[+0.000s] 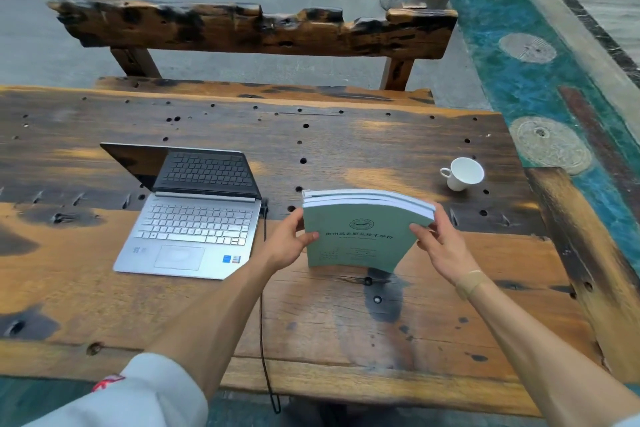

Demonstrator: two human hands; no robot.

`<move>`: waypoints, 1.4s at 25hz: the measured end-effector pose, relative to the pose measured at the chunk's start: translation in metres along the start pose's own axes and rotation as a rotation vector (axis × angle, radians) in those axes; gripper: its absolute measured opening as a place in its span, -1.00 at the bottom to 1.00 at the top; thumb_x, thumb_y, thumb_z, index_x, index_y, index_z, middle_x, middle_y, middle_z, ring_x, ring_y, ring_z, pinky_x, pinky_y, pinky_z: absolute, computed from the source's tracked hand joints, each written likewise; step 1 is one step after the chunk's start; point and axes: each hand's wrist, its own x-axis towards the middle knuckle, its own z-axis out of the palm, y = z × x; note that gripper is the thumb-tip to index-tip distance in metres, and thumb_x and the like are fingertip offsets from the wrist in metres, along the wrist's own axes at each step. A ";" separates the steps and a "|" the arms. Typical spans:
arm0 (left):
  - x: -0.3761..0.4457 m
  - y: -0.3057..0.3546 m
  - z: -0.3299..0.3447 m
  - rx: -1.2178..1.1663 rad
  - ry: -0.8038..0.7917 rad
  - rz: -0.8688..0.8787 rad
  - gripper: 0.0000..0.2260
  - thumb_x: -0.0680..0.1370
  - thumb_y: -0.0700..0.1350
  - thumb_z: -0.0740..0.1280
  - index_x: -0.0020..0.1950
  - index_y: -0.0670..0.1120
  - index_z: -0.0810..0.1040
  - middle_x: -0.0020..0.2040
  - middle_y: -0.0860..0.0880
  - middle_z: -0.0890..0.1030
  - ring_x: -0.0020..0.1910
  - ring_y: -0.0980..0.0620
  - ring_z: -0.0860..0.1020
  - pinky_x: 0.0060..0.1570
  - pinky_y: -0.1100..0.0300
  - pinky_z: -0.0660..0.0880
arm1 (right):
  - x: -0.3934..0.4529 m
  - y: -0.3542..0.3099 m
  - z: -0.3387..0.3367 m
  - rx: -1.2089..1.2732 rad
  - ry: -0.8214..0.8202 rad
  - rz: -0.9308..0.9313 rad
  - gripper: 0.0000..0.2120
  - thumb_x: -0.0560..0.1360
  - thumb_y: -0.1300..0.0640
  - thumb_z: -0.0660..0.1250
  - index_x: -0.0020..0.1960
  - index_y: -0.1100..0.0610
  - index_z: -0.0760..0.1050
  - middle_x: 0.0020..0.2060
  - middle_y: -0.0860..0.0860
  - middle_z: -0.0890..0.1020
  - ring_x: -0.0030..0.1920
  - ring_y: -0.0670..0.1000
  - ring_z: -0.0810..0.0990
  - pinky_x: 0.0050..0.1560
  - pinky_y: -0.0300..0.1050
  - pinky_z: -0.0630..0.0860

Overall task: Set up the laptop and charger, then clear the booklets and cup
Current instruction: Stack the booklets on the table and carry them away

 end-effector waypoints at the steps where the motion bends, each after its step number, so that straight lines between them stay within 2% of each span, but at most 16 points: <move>1: -0.004 0.001 0.003 0.008 0.004 -0.001 -0.65 0.59 -0.27 0.31 0.35 -0.01 0.43 0.17 0.11 0.55 0.20 0.17 0.49 0.14 0.28 0.39 | 0.002 -0.001 0.000 -0.016 0.007 -0.010 -0.70 0.60 0.16 0.28 0.23 -0.15 0.34 -0.03 -0.17 0.64 -0.11 -0.24 0.61 0.12 0.05 0.54; 4: -0.014 0.004 0.012 -0.009 0.088 -0.013 -0.65 0.61 -0.27 0.28 0.36 -0.02 0.40 0.20 0.06 0.54 0.19 0.08 0.49 0.11 0.20 0.45 | 0.010 -0.006 -0.005 -0.024 -0.025 -0.016 -0.72 0.59 0.14 0.28 0.19 -0.18 0.35 -0.04 -0.14 0.66 -0.05 -0.15 0.61 0.16 0.10 0.52; 7: -0.035 0.010 0.017 -0.121 0.179 -0.030 -0.74 0.62 -0.19 0.28 0.29 -0.05 0.39 0.24 -0.05 0.55 0.08 0.06 0.59 -0.08 0.28 0.53 | 0.011 -0.018 -0.011 0.050 -0.085 0.007 -0.75 0.61 0.10 0.26 0.22 -0.15 0.34 0.01 0.02 0.67 0.03 0.04 0.63 0.15 0.11 0.53; 10: -0.065 0.018 0.016 -0.203 0.220 -0.060 -0.74 0.61 -0.10 0.29 0.29 0.04 0.39 0.19 -0.11 0.57 0.07 0.00 0.63 -0.01 0.06 0.60 | 0.002 -0.035 -0.014 0.216 -0.161 0.054 -0.67 0.63 0.09 0.22 0.32 -0.17 0.25 0.06 0.11 0.62 0.04 0.12 0.63 -0.03 0.23 0.62; 12: -0.092 0.019 0.014 -0.271 0.231 -0.094 -0.71 0.61 -0.07 0.30 0.31 0.11 0.37 0.16 -0.11 0.58 0.07 -0.03 0.64 -0.09 -0.01 0.63 | -0.004 -0.044 -0.011 0.224 -0.236 0.071 -0.64 0.63 0.08 0.22 0.36 -0.14 0.21 0.07 0.14 0.62 0.00 0.12 0.65 -0.22 0.16 0.64; 14: -0.122 0.013 0.015 -0.312 0.269 -0.130 -0.69 0.62 -0.07 0.29 0.34 0.12 0.35 0.08 -0.06 0.61 0.00 0.01 0.65 -0.23 0.04 0.62 | -0.008 -0.051 -0.003 0.189 -0.318 0.080 -0.64 0.62 0.05 0.22 0.35 -0.14 0.20 0.05 0.19 0.63 -0.05 0.15 0.67 -0.32 0.08 0.63; 15: -0.139 0.008 0.015 -0.322 0.307 -0.154 -0.67 0.62 -0.07 0.29 0.36 0.10 0.34 0.03 -0.03 0.62 -0.05 0.03 0.65 -0.26 0.06 0.60 | -0.010 -0.054 0.005 0.173 -0.366 0.085 -0.64 0.62 0.05 0.23 0.36 -0.14 0.20 0.04 0.20 0.64 -0.09 0.15 0.67 -0.33 0.06 0.63; 18: -0.187 -0.008 0.009 -0.361 0.395 -0.246 -0.63 0.62 -0.08 0.29 0.41 0.04 0.32 -0.05 -0.02 0.58 -0.11 0.04 0.59 -0.20 0.10 0.53 | -0.021 -0.063 0.036 0.127 -0.491 0.110 -0.62 0.62 0.07 0.24 0.37 -0.13 0.20 -0.04 0.13 0.68 -0.24 0.09 0.66 -0.37 0.03 0.62; 22: -0.255 -0.041 0.000 -0.475 0.547 -0.392 -0.64 0.61 -0.03 0.31 0.39 0.08 0.35 -0.03 0.03 0.64 -0.19 0.04 0.58 -0.27 0.13 0.52 | -0.045 -0.077 0.093 0.067 -0.695 0.146 -0.63 0.61 0.05 0.26 0.36 -0.15 0.23 -0.07 0.10 0.67 -0.27 0.11 0.63 -0.34 0.05 0.63; 24: -0.283 -0.056 -0.003 -0.547 0.614 -0.446 -0.65 0.60 -0.02 0.31 0.38 0.11 0.36 -0.02 0.02 0.66 -0.18 0.00 0.60 -0.22 0.10 0.54 | -0.057 -0.083 0.122 0.046 -0.764 0.144 -0.62 0.61 0.05 0.27 0.36 -0.15 0.24 -0.04 0.12 0.67 -0.26 0.12 0.63 -0.33 0.08 0.64; 28: -0.342 -0.073 -0.005 -0.565 0.748 -0.517 -0.77 0.64 -0.03 0.24 0.30 0.10 0.39 -0.11 0.07 0.63 -0.32 0.11 0.59 -0.36 0.21 0.50 | -0.089 -0.103 0.175 0.004 -0.884 0.124 -0.63 0.60 0.04 0.28 0.35 -0.16 0.26 -0.13 0.08 0.67 -0.35 0.04 0.64 -0.40 -0.02 0.59; 32: -0.390 -0.098 -0.007 -0.607 0.857 -0.605 -0.78 0.65 0.04 0.21 0.30 0.13 0.37 -0.09 0.04 0.61 -0.24 0.03 0.55 -0.30 0.14 0.51 | -0.124 -0.123 0.224 -0.068 -0.987 0.079 -0.64 0.60 0.06 0.29 0.36 -0.10 0.31 -0.16 0.07 0.66 -0.37 0.05 0.64 -0.49 -0.06 0.57; 35: -0.422 -0.116 -0.012 -0.657 0.934 -0.646 -0.79 0.65 0.04 0.20 0.28 0.14 0.34 -0.13 0.04 0.60 -0.25 0.04 0.53 -0.30 0.16 0.48 | -0.151 -0.137 0.258 -0.142 -1.062 0.049 -0.66 0.61 0.05 0.27 0.35 -0.11 0.30 -0.17 0.03 0.65 -0.34 0.04 0.64 -0.44 -0.05 0.59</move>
